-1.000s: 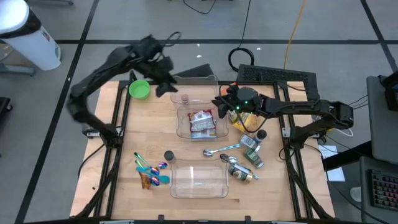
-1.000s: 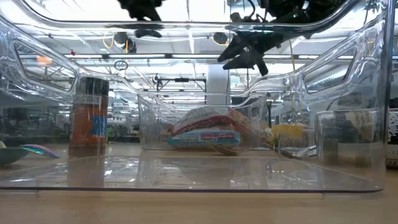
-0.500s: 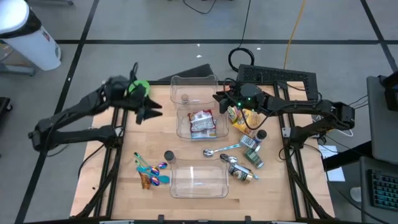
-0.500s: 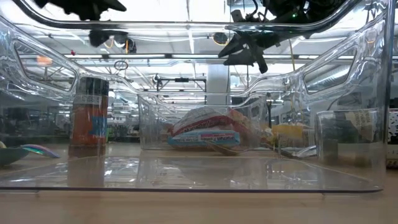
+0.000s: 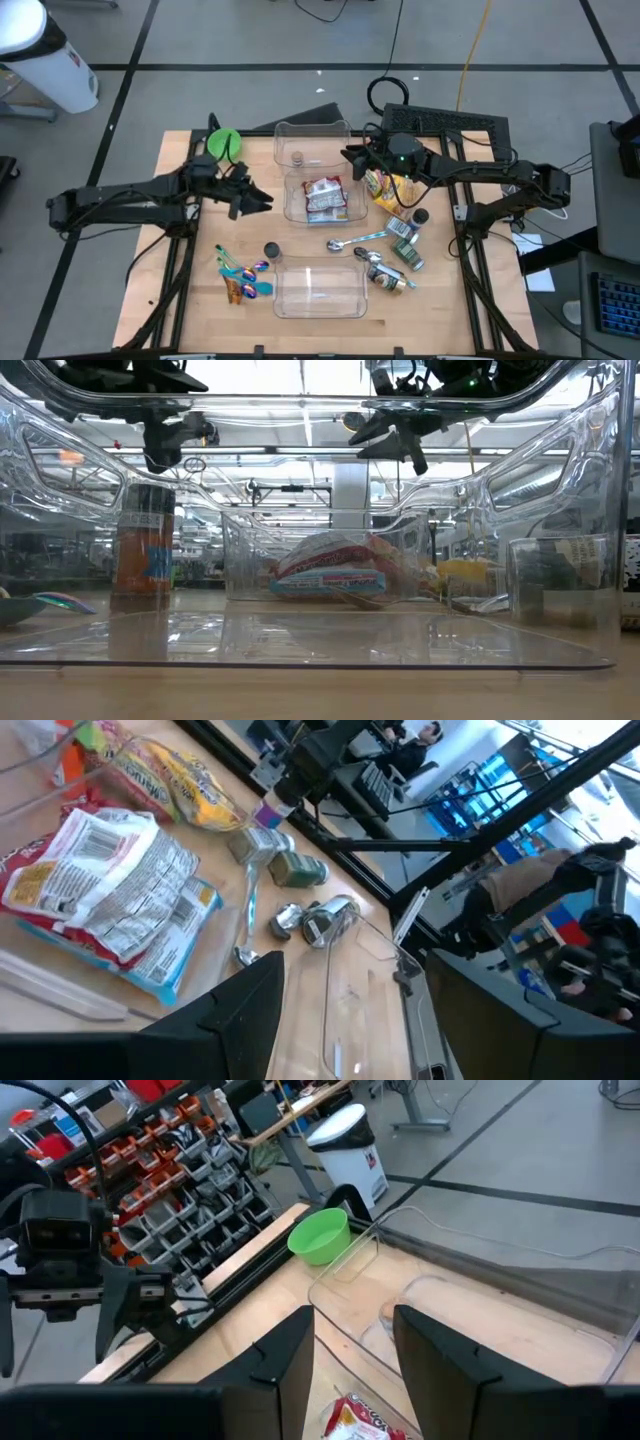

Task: Pick & Place Food Item
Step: Put the middle purple spoon into the bottom transparent bin

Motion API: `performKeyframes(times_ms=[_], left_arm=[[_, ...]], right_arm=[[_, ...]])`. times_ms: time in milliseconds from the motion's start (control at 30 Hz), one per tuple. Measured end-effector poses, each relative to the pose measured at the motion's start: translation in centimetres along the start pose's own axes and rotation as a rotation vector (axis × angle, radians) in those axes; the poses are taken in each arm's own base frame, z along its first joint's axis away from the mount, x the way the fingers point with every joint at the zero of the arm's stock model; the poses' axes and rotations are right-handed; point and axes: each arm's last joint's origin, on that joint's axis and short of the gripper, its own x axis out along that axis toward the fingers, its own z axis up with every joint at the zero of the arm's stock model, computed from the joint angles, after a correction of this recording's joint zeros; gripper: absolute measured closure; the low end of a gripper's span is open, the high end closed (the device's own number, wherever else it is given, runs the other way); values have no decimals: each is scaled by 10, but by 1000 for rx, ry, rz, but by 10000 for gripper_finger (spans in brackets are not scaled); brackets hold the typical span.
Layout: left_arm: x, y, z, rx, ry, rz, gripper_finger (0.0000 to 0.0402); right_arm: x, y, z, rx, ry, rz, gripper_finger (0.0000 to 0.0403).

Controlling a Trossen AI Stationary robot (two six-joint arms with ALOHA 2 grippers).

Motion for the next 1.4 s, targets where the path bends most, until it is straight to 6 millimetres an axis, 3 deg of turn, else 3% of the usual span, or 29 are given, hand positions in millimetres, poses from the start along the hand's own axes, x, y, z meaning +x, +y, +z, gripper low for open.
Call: performKeyframes(times_ms=[167, 367, 500, 700, 833, 1100, 1400], left_arm=[[2, -1, -1, 1, 28, -34, 149], [2, 1, -16, -128, 212, -35, 149], [-4, -8, -23, -146, 379, 65, 149], [-25, -36, -22, 31, 574, 382, 149], [-34, -43, -32, 104, 689, 467, 149], [-33, -28, -71, 72, 869, 520, 149], [-3, -10, -92, 232, 883, 573, 149]], right_arm=[[-1, 3, -4, -8, 28, 4, 273], [-1, 5, -10, -39, 66, -2, 273], [-1, 4, -12, -43, 72, -5, 273], [-2, -3, -23, -29, 104, -25, 273], [-3, -8, -31, 9, 127, -37, 273], [-5, -1, -38, -22, 101, 175, 273], [-13, 18, -55, -59, 94, 291, 273]])
